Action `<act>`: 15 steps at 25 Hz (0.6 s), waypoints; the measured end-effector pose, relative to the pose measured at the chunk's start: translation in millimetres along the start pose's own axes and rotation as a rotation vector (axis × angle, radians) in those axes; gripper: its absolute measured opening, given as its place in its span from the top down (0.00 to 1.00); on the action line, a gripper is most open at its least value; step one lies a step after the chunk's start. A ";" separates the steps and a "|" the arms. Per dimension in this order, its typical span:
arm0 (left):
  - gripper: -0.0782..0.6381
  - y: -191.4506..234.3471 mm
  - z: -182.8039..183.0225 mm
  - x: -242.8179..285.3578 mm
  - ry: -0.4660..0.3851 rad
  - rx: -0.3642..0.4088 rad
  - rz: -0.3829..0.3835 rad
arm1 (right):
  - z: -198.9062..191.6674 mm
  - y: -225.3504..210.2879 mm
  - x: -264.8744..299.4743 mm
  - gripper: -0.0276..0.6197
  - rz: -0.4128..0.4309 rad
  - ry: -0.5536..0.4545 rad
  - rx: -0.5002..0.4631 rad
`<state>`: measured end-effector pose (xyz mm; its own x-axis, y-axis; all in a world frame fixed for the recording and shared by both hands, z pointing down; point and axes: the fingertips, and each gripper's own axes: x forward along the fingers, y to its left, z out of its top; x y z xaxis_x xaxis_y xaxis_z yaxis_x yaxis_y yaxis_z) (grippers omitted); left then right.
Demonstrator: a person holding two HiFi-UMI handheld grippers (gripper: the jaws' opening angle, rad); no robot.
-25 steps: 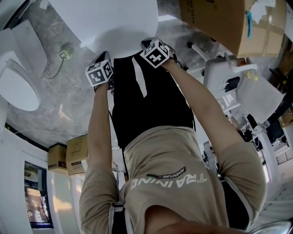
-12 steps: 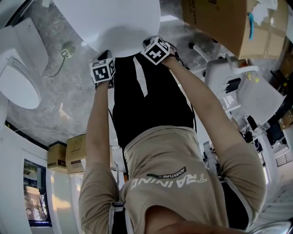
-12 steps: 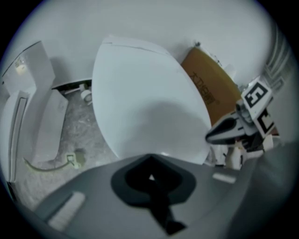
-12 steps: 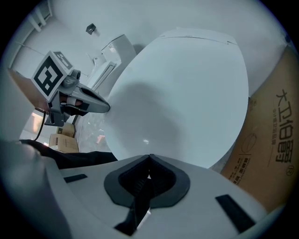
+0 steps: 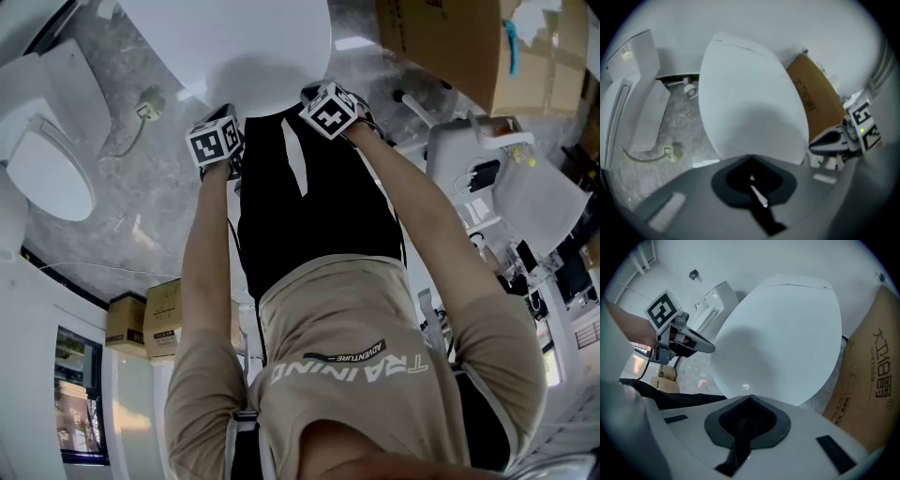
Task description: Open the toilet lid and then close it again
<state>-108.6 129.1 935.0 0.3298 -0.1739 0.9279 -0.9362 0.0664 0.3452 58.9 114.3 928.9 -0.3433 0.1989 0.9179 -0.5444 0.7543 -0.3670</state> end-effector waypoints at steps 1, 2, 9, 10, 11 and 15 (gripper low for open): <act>0.88 -0.7 0.7 -3.2 -0.002 0.001 0.001 | -0.7 2.8 -3.7 0.94 -0.001 -0.005 -0.007; 0.88 -1.8 1.9 -6.6 -0.005 0.004 0.000 | -1.4 5.0 -7.4 0.94 -0.004 -0.010 -0.012; 0.88 -17.6 23.3 -44.1 -0.068 0.038 -0.019 | -5.3 10.1 -35.6 0.94 -0.017 -0.003 -0.011; 0.88 -21.1 26.0 -50.6 -0.073 0.049 -0.024 | -4.1 10.6 -41.5 0.94 -0.022 -0.003 -0.013; 0.88 -24.9 27.8 -56.8 -0.075 0.062 -0.030 | -1.6 10.9 -48.6 0.94 -0.029 -0.009 -0.016; 0.88 -38.9 31.9 -84.9 -0.083 0.126 -0.035 | 14.0 16.1 -82.5 0.94 -0.060 -0.054 -0.025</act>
<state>-104.1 110.0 838.2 0.3558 -0.2546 0.8992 -0.9340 -0.0642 0.3514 67.8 101.3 845.2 -0.3520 0.1190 0.9284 -0.5459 0.7796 -0.3069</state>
